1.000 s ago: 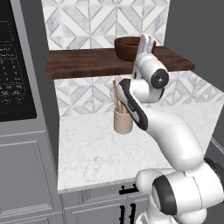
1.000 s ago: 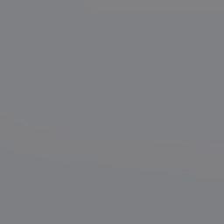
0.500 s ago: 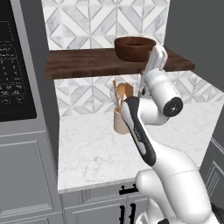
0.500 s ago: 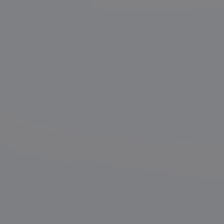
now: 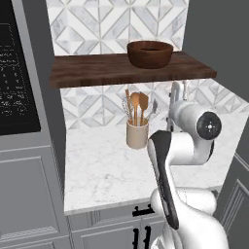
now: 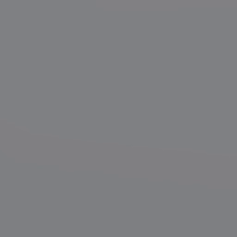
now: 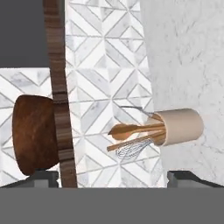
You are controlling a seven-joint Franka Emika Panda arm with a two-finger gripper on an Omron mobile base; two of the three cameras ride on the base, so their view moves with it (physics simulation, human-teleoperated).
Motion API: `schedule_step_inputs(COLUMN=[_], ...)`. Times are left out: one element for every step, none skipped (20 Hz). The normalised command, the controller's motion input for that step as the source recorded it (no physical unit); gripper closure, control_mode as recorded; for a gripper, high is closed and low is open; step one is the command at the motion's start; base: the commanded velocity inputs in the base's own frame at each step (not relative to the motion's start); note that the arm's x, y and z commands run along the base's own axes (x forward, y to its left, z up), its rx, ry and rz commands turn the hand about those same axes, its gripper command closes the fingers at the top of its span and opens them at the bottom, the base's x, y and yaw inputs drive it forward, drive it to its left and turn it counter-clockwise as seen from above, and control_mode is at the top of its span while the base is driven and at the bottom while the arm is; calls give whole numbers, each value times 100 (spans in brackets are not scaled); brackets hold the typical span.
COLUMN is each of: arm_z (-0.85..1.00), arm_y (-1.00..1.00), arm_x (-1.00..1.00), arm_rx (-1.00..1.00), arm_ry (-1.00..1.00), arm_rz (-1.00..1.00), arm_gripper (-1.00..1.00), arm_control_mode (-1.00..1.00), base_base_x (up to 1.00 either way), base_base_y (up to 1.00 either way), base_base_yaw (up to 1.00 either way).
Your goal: Pick up the bowls on the counter and stack them on top of one another in the open cabinet. Place the smaller bowl on top of the larger bowl.
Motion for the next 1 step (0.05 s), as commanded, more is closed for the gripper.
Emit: schedule_step_inputs(arm_z=[-46], arm_y=[-6], arm_x=[-58], arm_rx=[0], arm_ry=[80], arm_rz=[0], arm_gripper=[-100], arm_control_mode=[-100], base_base_x=[0], base_base_y=[0], base_base_yaw=[0])
